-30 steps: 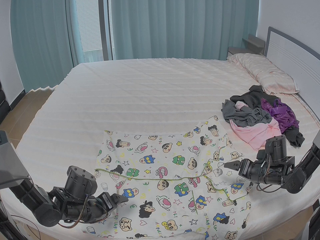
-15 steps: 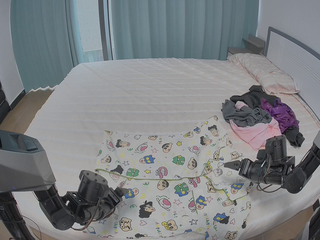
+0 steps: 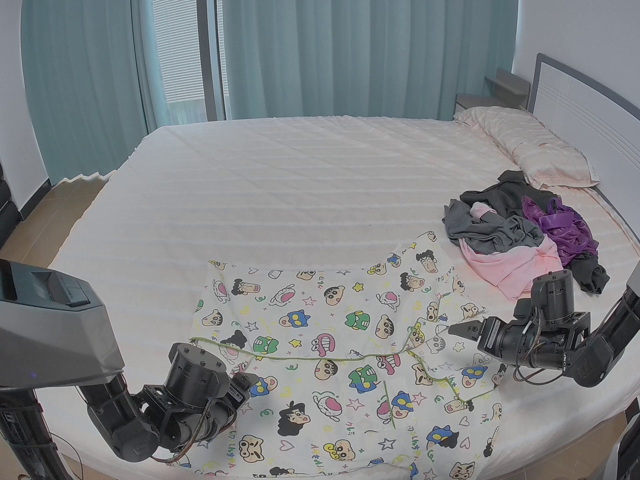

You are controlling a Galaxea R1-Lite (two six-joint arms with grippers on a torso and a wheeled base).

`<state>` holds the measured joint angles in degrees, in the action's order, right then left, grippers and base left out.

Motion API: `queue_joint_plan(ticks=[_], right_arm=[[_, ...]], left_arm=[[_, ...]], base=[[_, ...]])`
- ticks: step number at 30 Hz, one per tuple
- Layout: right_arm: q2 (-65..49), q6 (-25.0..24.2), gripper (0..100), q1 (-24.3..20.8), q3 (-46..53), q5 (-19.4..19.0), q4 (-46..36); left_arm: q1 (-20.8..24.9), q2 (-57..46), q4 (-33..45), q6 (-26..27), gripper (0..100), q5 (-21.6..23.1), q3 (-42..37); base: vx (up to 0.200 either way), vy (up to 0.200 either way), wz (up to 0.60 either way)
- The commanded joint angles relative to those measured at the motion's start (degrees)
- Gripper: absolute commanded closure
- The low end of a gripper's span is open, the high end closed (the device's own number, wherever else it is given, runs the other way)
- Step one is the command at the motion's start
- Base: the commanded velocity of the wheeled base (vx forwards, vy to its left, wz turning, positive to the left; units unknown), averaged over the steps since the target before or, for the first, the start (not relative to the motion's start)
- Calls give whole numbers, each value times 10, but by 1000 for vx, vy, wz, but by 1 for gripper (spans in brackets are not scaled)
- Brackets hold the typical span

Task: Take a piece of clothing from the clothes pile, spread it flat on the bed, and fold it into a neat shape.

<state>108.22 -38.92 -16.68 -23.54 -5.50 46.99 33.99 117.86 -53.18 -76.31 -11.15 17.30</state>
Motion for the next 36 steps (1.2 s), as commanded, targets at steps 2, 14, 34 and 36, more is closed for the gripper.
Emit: queue_joint_plan(ticks=[2,14,34,36], right_arm=[[1,0,0,1,1,0,0],[1,0,0,1,1,0,0],[-4,0,0,1,1,0,0],[-6,1,0,1,1,0,0]], left_arm=[[-1,-3,-2,-24,0,2,9],[-93,2,-95,32,0,-81,6],[-302,74,-259,208,0,11,11],[-306,62,-259,207,0,52,-5]], base=[[0,0,0],[0,0,0],[0,0,0],[0,0,0]])
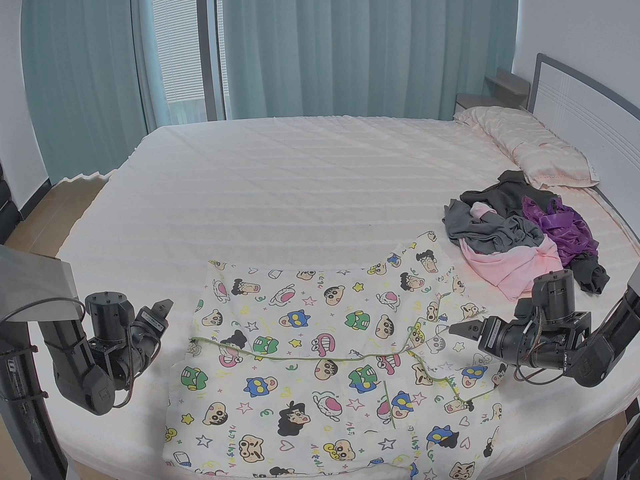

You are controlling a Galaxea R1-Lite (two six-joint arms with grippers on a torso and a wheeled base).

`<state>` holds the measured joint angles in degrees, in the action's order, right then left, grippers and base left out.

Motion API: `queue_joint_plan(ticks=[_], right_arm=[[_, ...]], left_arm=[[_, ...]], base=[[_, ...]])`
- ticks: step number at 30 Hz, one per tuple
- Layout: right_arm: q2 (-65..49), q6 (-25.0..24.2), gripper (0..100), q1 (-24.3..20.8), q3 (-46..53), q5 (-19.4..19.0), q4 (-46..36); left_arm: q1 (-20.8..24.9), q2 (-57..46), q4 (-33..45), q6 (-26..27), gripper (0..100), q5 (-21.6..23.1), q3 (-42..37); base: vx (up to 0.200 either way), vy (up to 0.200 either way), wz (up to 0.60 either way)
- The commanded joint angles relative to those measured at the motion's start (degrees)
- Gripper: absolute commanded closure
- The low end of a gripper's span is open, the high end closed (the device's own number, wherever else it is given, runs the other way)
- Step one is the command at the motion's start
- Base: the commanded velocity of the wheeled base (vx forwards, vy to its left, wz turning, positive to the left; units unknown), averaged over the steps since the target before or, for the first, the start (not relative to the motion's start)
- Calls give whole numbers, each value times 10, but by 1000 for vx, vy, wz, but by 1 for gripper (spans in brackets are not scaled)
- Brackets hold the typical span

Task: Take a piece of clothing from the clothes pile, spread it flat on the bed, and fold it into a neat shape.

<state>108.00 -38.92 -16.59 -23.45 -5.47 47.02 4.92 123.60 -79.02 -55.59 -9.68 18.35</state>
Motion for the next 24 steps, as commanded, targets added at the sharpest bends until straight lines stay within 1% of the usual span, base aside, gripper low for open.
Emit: queue_joint_plan(ticks=[1,3,4,16,24], right_arm=[[-5,1,0,1,1,0,0],[-6,1,0,1,4,0,0],[-6,2,0,1,7,0,0],[-24,10,0,1,22,6,-3],[-26,10,0,1,30,6,-2]], left_arm=[[-16,-2,-1,0,0,48,-23],[-12,-18,0,0,0,69,-35],[-11,-22,0,0,0,71,-41],[20,-74,-1,-1,0,75,-127],[48,-82,-1,-3,0,75,-169]], base=[[0,0,0],[0,0,0],[0,0,0],[0,0,0],[-200,0,0]])
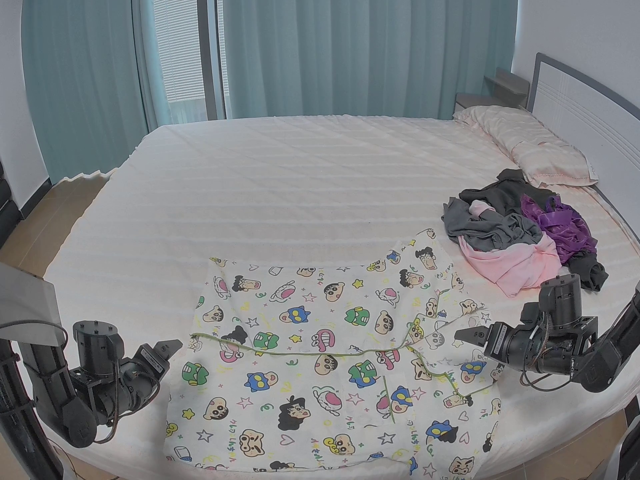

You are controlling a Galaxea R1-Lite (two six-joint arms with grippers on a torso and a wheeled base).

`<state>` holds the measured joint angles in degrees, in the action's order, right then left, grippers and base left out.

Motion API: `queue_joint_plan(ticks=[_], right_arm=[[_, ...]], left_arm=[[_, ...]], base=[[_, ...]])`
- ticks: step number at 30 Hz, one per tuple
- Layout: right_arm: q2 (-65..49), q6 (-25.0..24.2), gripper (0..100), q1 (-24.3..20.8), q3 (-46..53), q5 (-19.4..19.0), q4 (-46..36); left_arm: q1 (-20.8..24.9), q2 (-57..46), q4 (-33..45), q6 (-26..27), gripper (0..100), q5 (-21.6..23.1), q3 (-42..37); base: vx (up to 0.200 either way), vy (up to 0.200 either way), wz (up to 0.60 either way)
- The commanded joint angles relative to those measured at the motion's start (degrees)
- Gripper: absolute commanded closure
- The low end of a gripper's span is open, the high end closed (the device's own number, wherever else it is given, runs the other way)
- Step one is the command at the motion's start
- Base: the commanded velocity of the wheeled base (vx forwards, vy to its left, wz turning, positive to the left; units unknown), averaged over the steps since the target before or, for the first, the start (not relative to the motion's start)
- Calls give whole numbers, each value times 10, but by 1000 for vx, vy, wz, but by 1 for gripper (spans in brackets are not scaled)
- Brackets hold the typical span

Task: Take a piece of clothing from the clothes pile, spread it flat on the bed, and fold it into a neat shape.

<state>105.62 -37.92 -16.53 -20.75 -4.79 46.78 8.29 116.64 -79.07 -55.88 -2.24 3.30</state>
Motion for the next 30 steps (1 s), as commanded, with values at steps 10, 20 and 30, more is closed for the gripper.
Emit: queue_joint_plan(ticks=[10,20,30], right_arm=[[-1,0,0,-1,6,0,1],[6,0,0,-1,7,0,-3],[8,0,0,-3,7,-2,-4]], left_arm=[[25,-15,6,-1,0,0,-33],[66,-26,93,4,0,15,-33],[91,14,111,5,0,15,-26]], base=[[-200,0,0],[0,0,0],[0,0,0]])
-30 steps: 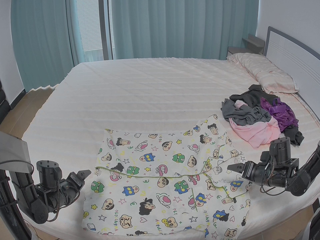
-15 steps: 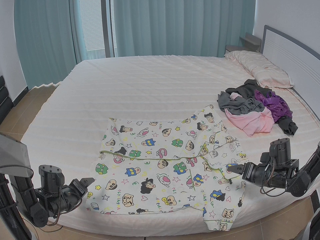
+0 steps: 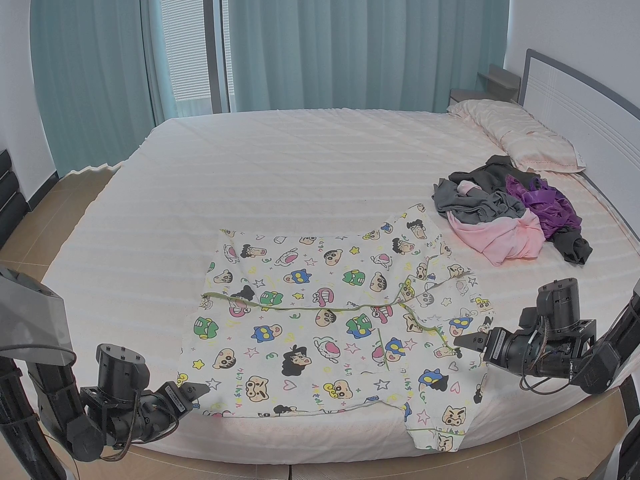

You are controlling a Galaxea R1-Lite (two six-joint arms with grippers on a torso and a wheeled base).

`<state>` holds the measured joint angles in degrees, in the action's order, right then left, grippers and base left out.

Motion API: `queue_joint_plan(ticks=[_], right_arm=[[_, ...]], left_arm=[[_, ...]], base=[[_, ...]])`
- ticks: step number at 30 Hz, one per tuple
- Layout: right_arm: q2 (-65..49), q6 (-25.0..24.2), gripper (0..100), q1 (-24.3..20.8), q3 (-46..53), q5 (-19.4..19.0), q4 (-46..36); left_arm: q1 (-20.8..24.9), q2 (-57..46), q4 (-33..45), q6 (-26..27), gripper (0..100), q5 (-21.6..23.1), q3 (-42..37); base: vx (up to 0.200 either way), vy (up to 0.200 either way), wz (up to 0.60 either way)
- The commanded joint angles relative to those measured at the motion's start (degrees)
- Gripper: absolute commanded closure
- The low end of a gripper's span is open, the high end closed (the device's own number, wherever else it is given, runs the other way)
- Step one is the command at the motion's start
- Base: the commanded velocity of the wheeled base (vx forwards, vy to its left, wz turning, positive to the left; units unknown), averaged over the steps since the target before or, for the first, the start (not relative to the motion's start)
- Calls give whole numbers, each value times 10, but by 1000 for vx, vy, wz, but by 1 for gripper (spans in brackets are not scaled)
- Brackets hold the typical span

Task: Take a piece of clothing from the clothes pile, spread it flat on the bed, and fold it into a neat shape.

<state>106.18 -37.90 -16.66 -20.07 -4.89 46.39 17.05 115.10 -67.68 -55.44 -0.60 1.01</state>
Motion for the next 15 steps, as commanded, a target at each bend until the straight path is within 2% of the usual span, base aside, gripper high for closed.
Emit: queue_joint_plan(ticks=[1,8,11,12,15], right_arm=[[3,0,0,-1,0,-1,0],[3,0,0,0,-1,-3,0],[5,0,0,-1,0,-3,4],[6,0,0,-2,0,-3,4],[7,0,0,-4,1,-2,4]], left_arm=[[3,38,-3,1,0,-2,0],[2,72,-5,-2,0,-13,22],[0,72,-5,-16,0,-24,30],[1,73,-4,-41,0,-34,39],[2,72,-4,-60,0,-48,46]], base=[[0,0,0],[0,0,0],[0,0,0],[0,0,0],[0,0,0]])
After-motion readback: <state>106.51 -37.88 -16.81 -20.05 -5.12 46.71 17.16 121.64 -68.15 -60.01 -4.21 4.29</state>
